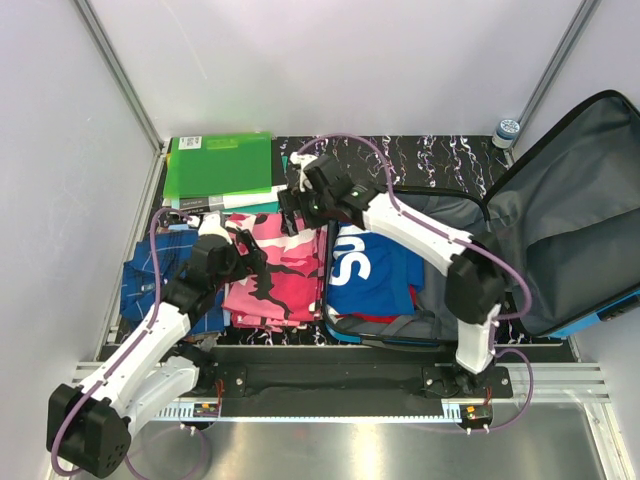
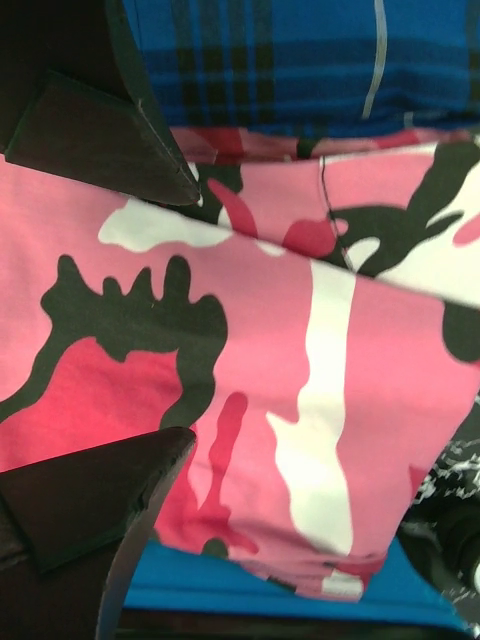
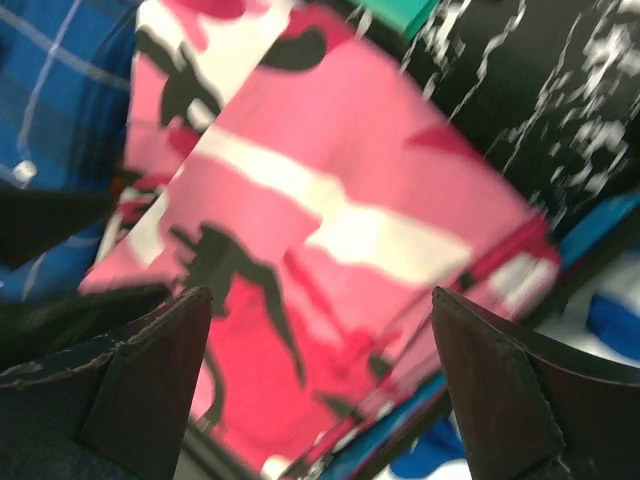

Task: Pack the luggage
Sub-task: Pick up the clothes at the center of the board.

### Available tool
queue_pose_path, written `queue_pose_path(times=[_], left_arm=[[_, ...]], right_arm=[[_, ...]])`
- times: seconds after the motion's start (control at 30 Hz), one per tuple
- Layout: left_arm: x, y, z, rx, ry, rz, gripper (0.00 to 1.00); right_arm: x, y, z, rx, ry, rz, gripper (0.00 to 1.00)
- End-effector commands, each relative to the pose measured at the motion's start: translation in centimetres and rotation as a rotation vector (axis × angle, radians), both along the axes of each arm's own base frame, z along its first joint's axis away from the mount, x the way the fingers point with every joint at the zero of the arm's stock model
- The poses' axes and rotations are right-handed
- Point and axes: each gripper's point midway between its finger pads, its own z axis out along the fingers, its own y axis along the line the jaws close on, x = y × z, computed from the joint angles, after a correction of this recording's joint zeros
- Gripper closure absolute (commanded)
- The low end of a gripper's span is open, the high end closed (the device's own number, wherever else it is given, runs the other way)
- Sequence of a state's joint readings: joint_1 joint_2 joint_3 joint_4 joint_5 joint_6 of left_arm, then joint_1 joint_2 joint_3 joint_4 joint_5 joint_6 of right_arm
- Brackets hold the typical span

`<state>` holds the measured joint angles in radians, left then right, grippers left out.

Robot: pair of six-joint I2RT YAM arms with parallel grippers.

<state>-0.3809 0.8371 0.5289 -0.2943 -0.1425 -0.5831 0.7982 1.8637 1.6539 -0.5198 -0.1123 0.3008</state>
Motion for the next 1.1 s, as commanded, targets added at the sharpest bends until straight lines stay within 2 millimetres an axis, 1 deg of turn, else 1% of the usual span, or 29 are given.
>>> queue_pose_path(times=[0.0, 0.03, 0.07, 0.1, 0.17, 0.2, 0.27, 0.3, 0.37, 0.43, 0.47, 0.5, 0.57, 0.6, 0.63, 0.67, 0.73, 0.93, 0.97, 1.07], left_arm=[[0.4, -1.7, 2.5, -0.065, -0.074, -0.084, 0.01], [0.4, -1.9, 2.5, -0.069, -0.072, -0.094, 0.01], [0.2, -2.2, 2.5, -0.075, -0.071, -0.112, 0.01], [0.1, -2.3, 2.6, -0.079, -0.073, -0.119, 0.01], [0.0, -2.3, 2.7, -0.079, -0.079, -0.128, 0.01], [-0.1, -2.3, 2.9, -0.081, -0.085, -0.13, 0.01], [-0.4, -2.6, 3.1, -0.093, -0.094, -0.153, 0.01], [-0.5, -2.6, 3.0, -0.092, -0.092, -0.155, 0.01], [-0.6, -2.6, 3.0, -0.091, -0.093, -0.162, 0.01], [-0.7, -2.9, 3.2, -0.099, -0.093, -0.173, 0.01], [-0.7, -3.0, 3.2, -0.104, -0.093, -0.175, 0.01], [-0.8, -3.1, 3.3, -0.11, -0.092, -0.181, 0.01], [-0.9, -3.3, 3.7, -0.123, -0.097, -0.191, 0.01], [-1.0, -3.4, 3.8, -0.128, -0.099, -0.194, 0.01], [-1.0, -3.4, 3.9, -0.13, -0.101, -0.193, 0.01], [-1.1, -3.4, 3.9, -0.132, -0.102, -0.196, 0.01], [-1.1, -3.5, 4.0, -0.136, -0.106, -0.2, 0.01], [-1.2, -3.4, 4.5, -0.128, -0.113, -0.205, 0.01], [-1.2, -3.4, 4.5, -0.127, -0.115, -0.206, 0.01], [-1.1, -3.3, 4.7, -0.123, -0.122, -0.203, 0.01]], right_arm=[[4.2, 0.5, 0.1, -0.084, -0.123, 0.03, 0.02], [4.7, 0.5, -0.3, -0.09, -0.118, 0.036, 0.02], [5.3, 0.6, -1.5, -0.105, -0.111, 0.049, 0.02], [6.4, 0.4, -1.1, -0.09, -0.114, 0.049, 0.02], [7.7, 0.4, -1.8, -0.087, -0.114, 0.069, 0.01], [8.1, 0.1, -2.0, -0.073, -0.097, 0.085, 0.02], [8.7, 0.4, -2.4, -0.055, -0.093, 0.125, 0.01], [8.5, 0.7, -2.6, -0.039, -0.074, 0.155, 0.01], [9.0, 0.9, -3.2, -0.035, -0.073, 0.195, 0.02], [8.9, 1.1, -3.8, -0.035, -0.049, 0.216, 0.01], [9.3, 1.5, -4.1, -0.046, -0.071, 0.257, 0.01], [8.8, 1.6, -4.5, -0.046, -0.042, 0.284, 0.01], [9.0, 2.2, -5.2, -0.049, -0.028, 0.317, 0.02], [8.5, 2.0, -5.7, -0.058, 0.004, 0.33, 0.02], [8.8, 2.3, -6.0, -0.065, 0.005, 0.34, 0.03], [8.4, 2.1, -6.5, -0.079, 0.034, 0.349, 0.03], [8.4, 2.1, -7.2, -0.092, 0.041, 0.362, 0.04], [7.7, 1.6, -8.4, -0.146, 0.062, 0.392, 0.04], [7.2, 1.5, -8.8, -0.167, 0.074, 0.402, 0.04], [6.4, 1.4, -9.1, -0.193, 0.08, 0.424, 0.05]])
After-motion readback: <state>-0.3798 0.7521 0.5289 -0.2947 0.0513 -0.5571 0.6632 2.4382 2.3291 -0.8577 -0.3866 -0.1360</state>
